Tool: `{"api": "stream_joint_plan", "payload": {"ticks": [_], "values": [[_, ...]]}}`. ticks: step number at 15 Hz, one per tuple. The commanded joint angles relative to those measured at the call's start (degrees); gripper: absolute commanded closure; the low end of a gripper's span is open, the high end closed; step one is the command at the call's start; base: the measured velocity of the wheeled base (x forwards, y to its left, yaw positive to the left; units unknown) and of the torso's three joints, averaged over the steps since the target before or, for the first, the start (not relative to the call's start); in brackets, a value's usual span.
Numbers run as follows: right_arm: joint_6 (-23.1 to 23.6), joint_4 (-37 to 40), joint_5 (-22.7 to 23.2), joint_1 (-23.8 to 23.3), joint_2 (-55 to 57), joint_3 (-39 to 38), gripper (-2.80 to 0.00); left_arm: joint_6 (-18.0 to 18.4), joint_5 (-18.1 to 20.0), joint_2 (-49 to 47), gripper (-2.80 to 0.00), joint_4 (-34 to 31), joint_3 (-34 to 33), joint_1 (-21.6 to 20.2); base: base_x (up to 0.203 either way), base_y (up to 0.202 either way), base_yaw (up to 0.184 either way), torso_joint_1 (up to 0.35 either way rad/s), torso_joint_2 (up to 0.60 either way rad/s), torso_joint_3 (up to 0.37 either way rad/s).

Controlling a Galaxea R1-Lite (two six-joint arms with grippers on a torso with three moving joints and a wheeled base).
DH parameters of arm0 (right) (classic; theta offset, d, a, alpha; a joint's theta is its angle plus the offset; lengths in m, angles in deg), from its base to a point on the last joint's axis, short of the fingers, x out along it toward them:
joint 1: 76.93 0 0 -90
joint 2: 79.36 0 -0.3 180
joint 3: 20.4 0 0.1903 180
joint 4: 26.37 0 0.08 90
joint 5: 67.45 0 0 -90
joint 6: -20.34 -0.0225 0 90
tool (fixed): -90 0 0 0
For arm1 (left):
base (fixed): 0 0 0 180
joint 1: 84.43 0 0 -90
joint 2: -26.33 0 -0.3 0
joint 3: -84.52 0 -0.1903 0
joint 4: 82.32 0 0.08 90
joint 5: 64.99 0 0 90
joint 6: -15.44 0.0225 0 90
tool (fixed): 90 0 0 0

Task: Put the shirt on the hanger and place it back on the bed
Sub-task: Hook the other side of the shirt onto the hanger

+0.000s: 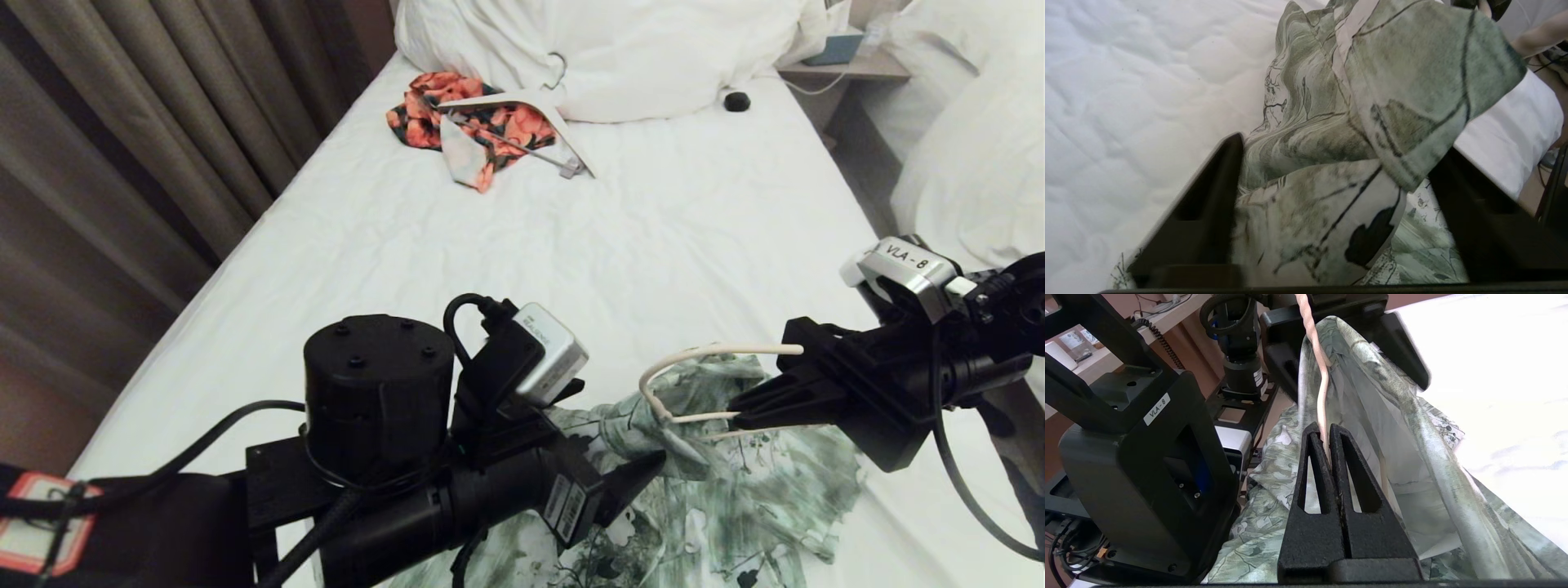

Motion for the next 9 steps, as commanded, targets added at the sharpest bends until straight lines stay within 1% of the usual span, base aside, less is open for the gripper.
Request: {"api": "stream_joint_plan", "payload": {"ticks": [1, 5, 9], "values": [[0.3, 0.1, 0.5, 0.1, 0.0, 0.0, 0.00, 0.0, 0.0, -0.5, 0.00, 0.2, 0.1, 0.0, 0.000, 0.000, 0.000, 0.000, 0.00, 0.000], [0.2, -0.1, 0.4, 0.0, -0.2, 0.0, 0.00, 0.0, -0.1, -0.4, 0.00, 0.3, -0.2, 0.1, 0.000, 0.000, 0.000, 0.000, 0.00, 0.000], [-1.7, -1.8, 0.4, -0.1, 0.5, -0.1, 0.00, -0.1, 0.0, -0.7, 0.00, 0.2, -0.6, 0.3, 0.000, 0.000, 0.000, 0.000, 0.00, 0.000]]}}
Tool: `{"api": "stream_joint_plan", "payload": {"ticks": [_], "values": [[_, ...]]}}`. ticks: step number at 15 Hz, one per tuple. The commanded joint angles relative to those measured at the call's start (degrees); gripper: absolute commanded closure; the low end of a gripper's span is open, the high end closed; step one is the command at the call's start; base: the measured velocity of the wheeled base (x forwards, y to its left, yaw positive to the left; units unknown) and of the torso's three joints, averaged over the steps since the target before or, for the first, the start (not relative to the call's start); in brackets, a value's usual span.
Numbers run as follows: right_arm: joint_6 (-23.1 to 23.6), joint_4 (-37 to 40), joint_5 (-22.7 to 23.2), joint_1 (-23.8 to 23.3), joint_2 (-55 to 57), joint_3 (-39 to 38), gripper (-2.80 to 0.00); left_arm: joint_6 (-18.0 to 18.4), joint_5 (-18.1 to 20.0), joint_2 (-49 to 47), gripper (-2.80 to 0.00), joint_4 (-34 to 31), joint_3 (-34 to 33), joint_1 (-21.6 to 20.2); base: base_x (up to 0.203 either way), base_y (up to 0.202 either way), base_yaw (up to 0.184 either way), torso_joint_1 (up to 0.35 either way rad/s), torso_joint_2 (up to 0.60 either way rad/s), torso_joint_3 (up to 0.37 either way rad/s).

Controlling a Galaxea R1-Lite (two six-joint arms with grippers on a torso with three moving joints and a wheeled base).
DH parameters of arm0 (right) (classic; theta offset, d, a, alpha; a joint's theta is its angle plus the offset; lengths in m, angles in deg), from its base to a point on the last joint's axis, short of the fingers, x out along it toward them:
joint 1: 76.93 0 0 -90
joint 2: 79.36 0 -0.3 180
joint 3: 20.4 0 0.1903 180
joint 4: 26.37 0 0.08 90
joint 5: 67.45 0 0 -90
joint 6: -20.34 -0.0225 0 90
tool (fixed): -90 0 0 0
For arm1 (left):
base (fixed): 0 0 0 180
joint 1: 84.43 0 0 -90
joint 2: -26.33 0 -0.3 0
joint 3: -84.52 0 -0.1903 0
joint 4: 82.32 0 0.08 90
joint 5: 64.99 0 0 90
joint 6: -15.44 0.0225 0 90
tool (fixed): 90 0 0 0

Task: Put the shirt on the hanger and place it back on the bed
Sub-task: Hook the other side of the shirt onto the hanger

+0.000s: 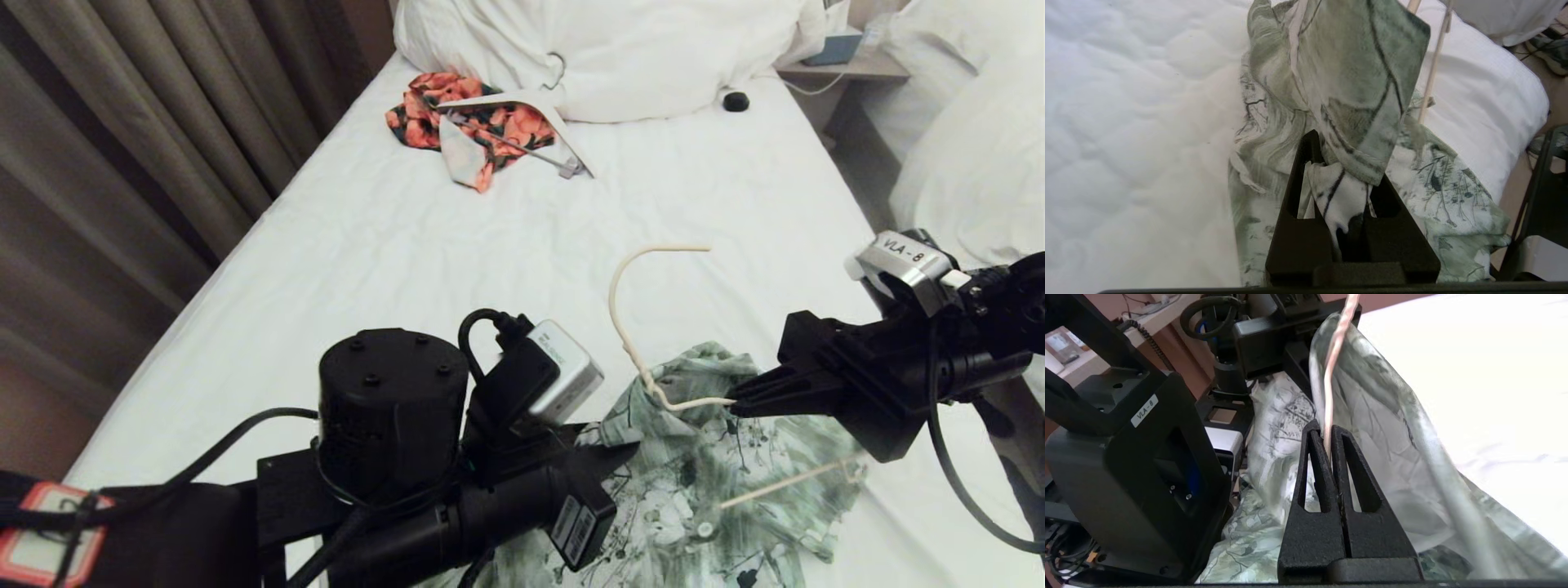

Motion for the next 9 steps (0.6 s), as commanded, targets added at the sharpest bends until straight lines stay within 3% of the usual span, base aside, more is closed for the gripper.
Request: {"api": "stream_joint_plan", "payload": {"ticks": [1, 9], "values": [[0.3, 0.1, 0.6, 0.0, 0.5, -0.2, 0.00, -0.1, -0.3, -0.1, 0.00, 0.4, -0.2, -0.1, 0.000, 0.000, 0.000, 0.000, 0.00, 0.000], [-0.6, -3.1, 0.0, 0.0, -0.5, -0.3, 0.00, -0.1, -0.3, -0.5, 0.00, 0.4, 0.0, -0.2, 0.000, 0.000, 0.000, 0.000, 0.00, 0.000]]}}
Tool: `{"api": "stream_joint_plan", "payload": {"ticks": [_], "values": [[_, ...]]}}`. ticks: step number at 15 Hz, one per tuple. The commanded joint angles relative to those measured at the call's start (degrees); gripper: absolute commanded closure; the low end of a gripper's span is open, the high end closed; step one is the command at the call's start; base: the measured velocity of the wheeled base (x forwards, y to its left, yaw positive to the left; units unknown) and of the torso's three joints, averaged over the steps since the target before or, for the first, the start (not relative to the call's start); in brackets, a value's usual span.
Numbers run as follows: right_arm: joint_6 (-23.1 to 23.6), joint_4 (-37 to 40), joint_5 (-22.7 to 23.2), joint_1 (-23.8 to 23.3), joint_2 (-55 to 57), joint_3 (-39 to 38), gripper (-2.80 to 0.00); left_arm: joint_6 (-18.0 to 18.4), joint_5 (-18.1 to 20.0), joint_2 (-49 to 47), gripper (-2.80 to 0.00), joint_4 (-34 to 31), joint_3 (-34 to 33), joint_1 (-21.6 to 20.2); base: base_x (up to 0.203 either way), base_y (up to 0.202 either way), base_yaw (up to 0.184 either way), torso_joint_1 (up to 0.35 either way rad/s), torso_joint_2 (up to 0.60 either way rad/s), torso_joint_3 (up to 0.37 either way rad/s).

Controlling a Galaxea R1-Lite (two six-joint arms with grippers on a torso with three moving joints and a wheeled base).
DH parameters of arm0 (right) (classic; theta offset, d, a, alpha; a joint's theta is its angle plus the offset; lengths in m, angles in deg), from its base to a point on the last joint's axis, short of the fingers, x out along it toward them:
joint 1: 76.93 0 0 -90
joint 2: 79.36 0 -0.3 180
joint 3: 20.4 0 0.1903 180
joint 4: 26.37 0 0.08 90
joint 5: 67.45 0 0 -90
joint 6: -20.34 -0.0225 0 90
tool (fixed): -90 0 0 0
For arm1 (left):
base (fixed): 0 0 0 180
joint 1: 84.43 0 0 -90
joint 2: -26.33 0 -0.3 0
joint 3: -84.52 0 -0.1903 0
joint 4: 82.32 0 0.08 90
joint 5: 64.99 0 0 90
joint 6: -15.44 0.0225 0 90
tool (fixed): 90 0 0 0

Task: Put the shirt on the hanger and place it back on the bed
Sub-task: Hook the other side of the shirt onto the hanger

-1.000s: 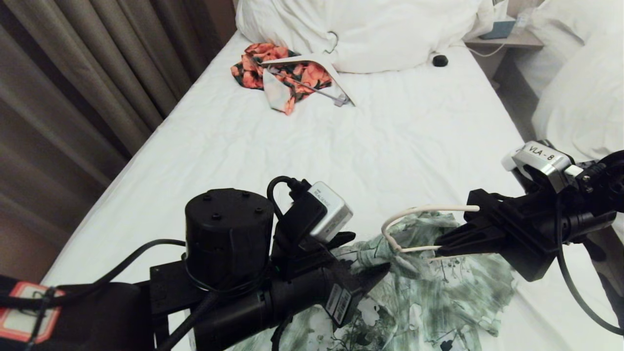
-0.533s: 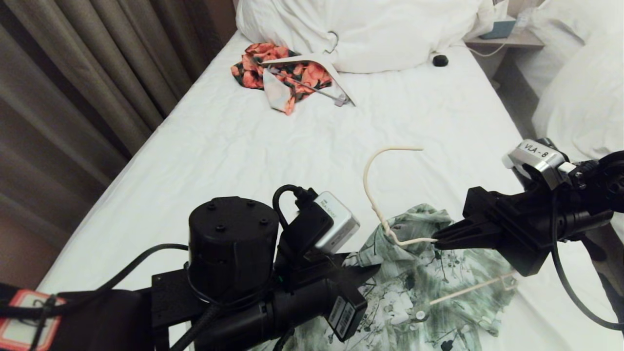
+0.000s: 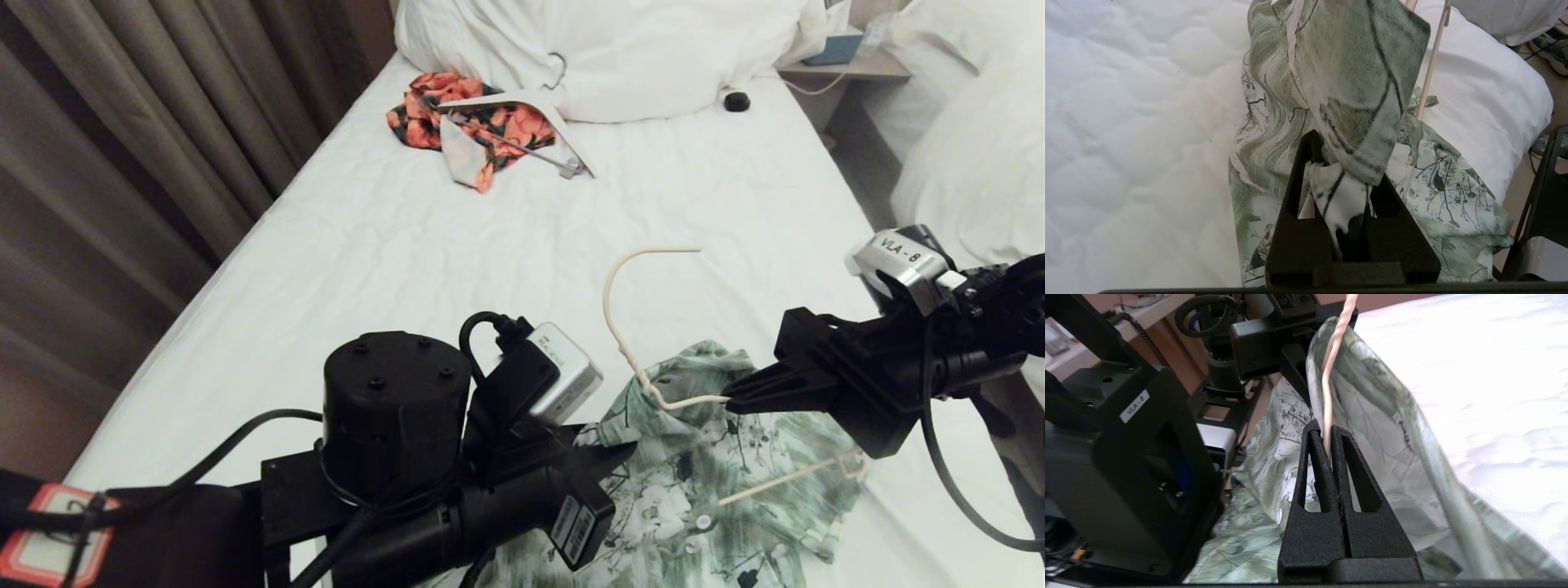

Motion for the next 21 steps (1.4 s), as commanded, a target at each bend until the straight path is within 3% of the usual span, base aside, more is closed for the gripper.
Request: {"api": "stream_joint_plan", "payload": {"ticks": [1, 2, 4, 5, 9, 14, 18, 21], "values": [[0.0, -1.6, 0.5, 0.0, -0.3, -0.2, 0.00, 0.0, -0.1, -0.1, 0.00, 0.2, 0.4, 0.0, 0.000, 0.000, 0.000, 0.000, 0.00, 0.000], [-0.9, -4.3, 0.5, -0.1, -0.3, -1.1, -2.80, 0.1, -0.1, -0.1, 0.00, 0.2, 0.5, 0.0, 0.000, 0.000, 0.000, 0.000, 0.00, 0.000], [-2.5, -11.0, 0.6, -0.1, -0.4, -3.8, -2.80, 0.1, -0.1, -0.3, 0.00, 0.2, 1.2, 0.0, 0.000, 0.000, 0.000, 0.000, 0.00, 0.000], [-2.7, -10.4, 0.7, -0.1, -1.4, -4.3, -2.80, 0.1, -0.1, -0.2, 0.00, 0.2, 1.7, 0.0, 0.000, 0.000, 0.000, 0.000, 0.00, 0.000], [-2.7, -4.5, 0.9, -4.0, -5.8, -4.0, -2.80, 0.1, -0.3, -0.1, 0.00, 0.1, 3.2, -0.1, 0.000, 0.000, 0.000, 0.000, 0.00, 0.000], [-2.8, 3.1, 0.1, -14.9, -13.9, -3.1, -2.80, -0.3, -0.3, 1.5, 0.00, 0.2, 3.4, 0.4, 0.000, 0.000, 0.000, 0.000, 0.00, 0.000], [-2.6, 15.1, -4.4, -22.7, -20.1, -3.1, -2.80, -4.3, 0.0, 4.1, 0.00, 0.2, 4.9, 2.2, 0.000, 0.000, 0.000, 0.000, 0.00, 0.000], [-2.6, 16.5, -4.5, -24.6, -20.7, -4.4, -2.80, -4.9, 2.1, 4.3, 0.00, 0.2, 5.2, 2.6, 0.000, 0.000, 0.000, 0.000, 0.00, 0.000]]}}
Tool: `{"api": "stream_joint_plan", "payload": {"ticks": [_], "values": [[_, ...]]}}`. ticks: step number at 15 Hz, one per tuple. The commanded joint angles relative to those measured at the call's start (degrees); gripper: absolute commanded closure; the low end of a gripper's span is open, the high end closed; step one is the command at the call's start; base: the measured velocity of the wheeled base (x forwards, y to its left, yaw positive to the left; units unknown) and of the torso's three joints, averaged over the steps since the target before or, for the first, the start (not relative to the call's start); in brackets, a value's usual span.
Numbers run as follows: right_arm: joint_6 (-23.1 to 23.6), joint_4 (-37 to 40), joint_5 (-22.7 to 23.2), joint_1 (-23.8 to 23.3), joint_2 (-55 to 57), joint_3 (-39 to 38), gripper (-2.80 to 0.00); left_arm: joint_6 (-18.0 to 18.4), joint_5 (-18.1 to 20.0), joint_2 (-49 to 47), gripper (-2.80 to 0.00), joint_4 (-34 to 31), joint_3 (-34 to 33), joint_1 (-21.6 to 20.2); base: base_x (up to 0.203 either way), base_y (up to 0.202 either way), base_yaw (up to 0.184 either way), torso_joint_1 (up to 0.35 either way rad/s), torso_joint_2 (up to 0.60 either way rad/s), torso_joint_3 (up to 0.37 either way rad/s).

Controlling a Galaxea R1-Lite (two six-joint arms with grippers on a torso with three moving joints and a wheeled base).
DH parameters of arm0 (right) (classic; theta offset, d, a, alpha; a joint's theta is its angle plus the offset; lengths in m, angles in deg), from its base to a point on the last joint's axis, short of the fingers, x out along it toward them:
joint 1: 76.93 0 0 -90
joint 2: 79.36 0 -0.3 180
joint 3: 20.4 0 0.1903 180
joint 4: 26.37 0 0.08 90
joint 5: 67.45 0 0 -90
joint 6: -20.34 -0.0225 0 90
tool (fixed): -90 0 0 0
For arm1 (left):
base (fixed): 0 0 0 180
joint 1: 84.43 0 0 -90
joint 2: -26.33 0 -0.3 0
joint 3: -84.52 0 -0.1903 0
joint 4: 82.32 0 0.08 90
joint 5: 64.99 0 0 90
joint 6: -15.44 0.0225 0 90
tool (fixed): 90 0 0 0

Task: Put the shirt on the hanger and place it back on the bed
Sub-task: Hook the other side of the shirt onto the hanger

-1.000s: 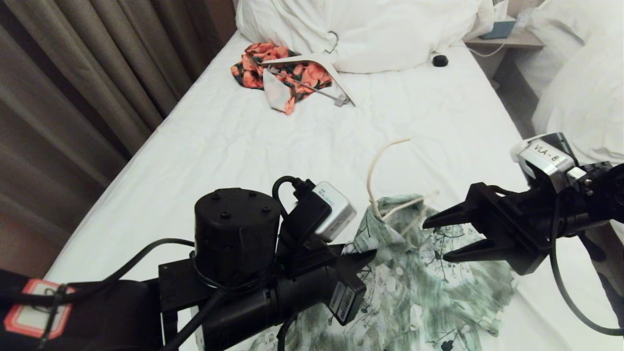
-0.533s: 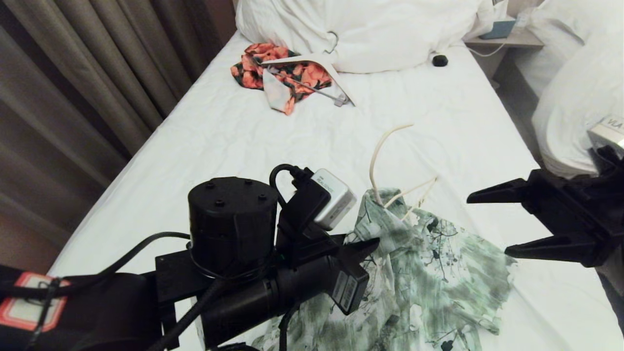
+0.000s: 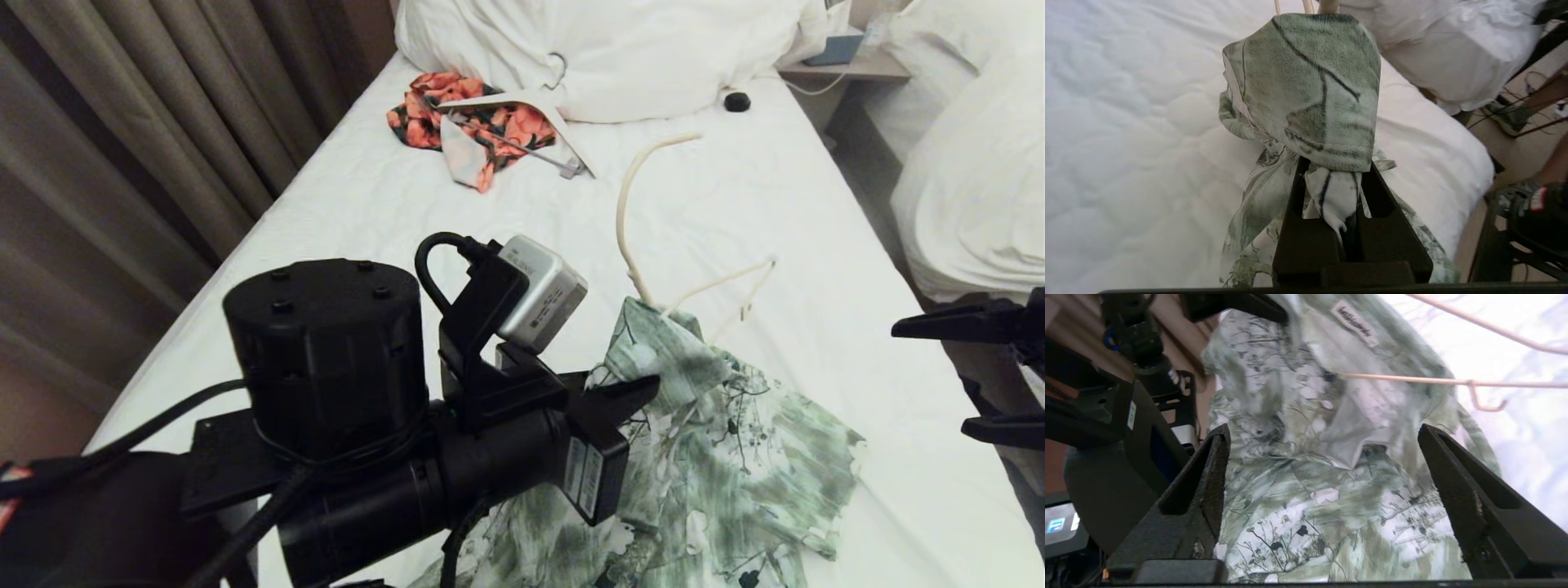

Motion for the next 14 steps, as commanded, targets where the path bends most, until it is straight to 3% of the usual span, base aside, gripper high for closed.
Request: {"api": "stream_joint_plan", "payload": {"ticks": [1, 3, 4, 10, 14], "values": [[0.3, 0.3, 0.5, -1.4, -1.2, -0.4, -2.80, 0.0, 0.3, 0.5, 0.00, 0.2, 0.0, 0.3, 0.000, 0.000, 0.000, 0.000, 0.00, 0.000], [0.5, 0.8, 0.6, -2.4, -0.9, -1.0, -2.80, -0.2, 0.3, 1.2, 0.00, 0.2, 0.0, 0.6, 0.000, 0.000, 0.000, 0.000, 0.00, 0.000], [0.5, 0.7, 0.6, -2.6, -0.5, -1.3, 0.00, -0.3, 0.3, 1.6, 0.00, 0.2, 0.1, 0.6, 0.000, 0.000, 0.000, 0.000, 0.00, 0.000], [-0.8, 3.4, 1.0, -2.9, -2.7, -1.7, 0.00, -0.3, 0.2, 1.6, 0.00, 0.2, 0.2, 0.7, 0.000, 0.000, 0.000, 0.000, 0.00, 0.000], [-14.0, 6.4, 0.8, -5.8, -5.8, -1.8, 0.00, -0.2, 0.1, 1.6, 0.00, 0.0, 0.9, 1.0, 0.000, 0.000, 0.000, 0.000, 0.00, 0.000]]}}
